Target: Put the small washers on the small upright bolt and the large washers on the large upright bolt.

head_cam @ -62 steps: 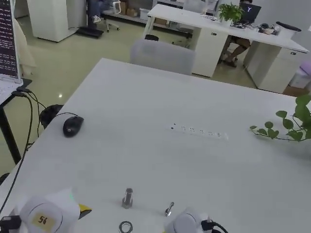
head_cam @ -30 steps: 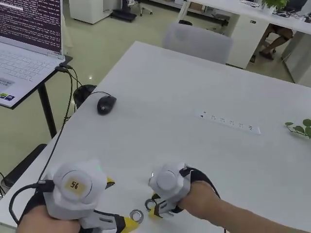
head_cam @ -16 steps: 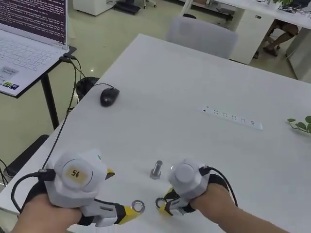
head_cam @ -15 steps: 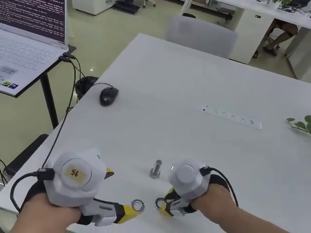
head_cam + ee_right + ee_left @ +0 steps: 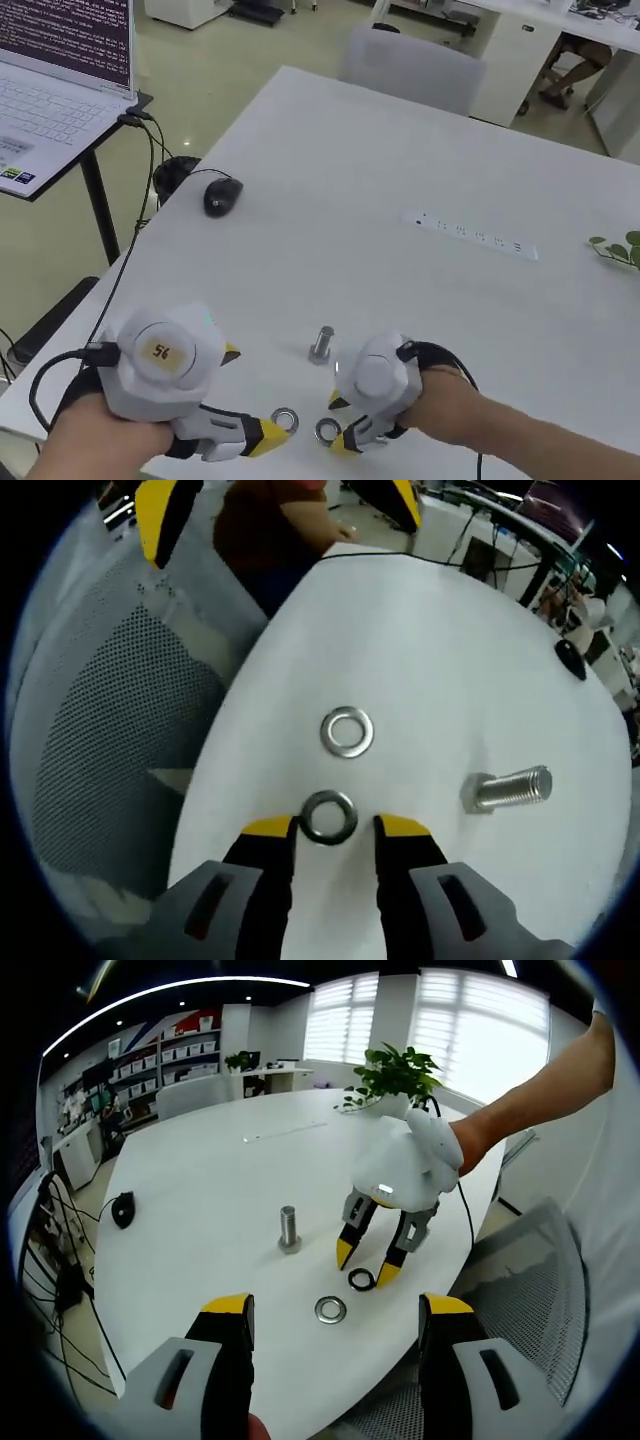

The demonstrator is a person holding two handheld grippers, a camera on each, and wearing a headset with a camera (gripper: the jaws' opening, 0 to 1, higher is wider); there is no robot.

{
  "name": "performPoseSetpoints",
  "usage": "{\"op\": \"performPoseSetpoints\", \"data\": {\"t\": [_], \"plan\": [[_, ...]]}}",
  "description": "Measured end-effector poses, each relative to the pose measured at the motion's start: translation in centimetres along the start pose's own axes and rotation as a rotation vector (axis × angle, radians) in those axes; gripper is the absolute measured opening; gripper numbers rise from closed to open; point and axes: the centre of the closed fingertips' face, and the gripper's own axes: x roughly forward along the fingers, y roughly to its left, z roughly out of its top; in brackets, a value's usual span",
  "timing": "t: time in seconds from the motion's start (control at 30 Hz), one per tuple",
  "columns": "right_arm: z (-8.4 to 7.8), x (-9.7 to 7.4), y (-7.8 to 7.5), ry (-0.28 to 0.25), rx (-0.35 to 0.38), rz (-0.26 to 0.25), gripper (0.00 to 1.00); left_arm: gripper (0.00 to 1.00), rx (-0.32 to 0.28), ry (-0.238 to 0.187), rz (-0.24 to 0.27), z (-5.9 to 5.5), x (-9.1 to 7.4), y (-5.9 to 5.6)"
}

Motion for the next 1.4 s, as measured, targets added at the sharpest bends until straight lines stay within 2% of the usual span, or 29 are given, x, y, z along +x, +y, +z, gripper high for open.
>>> {"op": "performPoseSetpoints", "data": {"t": [0.03, 0.3, 0.37, 0.6, 0.8, 0.87, 0.93, 1.4], "plan": [[-0.09, -0.03, -0.01, 0.003, 0.021, 0.001, 0.32, 0.66, 0.000, 0.001, 0.001, -0.01, -0.03, 0.01], [-0.29, -0.21, 0.46, -0.002, -0.022, 0.012, 0.29, 0.66, -0.005, 0.008, 0.006, -0.33, -0.14, 0.04], [-0.25, -0.10, 0.37, -0.006, -0.030, 0.008, 0.25, 0.66, -0.003, 0.011, 0.003, -0.32, -0.02, -0.09], [-0.16, -0.17, 0.27, -0.032, 0.076, -0.020, 0.23, 0.66, 0.008, 0.007, -0.005, 0.21, 0.29, -0.47], [-0.02, -0.09, 0.18, -0.011, 0.083, -0.015, 0.24, 0.66, 0.007, 0.013, -0.004, -0.03, 0.26, -0.39], [0.00, -0.02, 0.22, -0.015, 0.072, -0.017, 0.25, 0.66, 0.011, 0.014, -0.005, 0.00, 0.26, -0.42], [0.03, 0.02, 0.47, -0.012, 0.026, -0.012, 0.27, 0.66, 0.010, 0.012, -0.006, 0.07, 0.19, -0.48], [0.03, 0.00, 0.48, -0.018, 0.000, 0.001, 0.28, 0.66, 0.014, 0.007, -0.010, 0.40, 0.37, -0.51]]}}
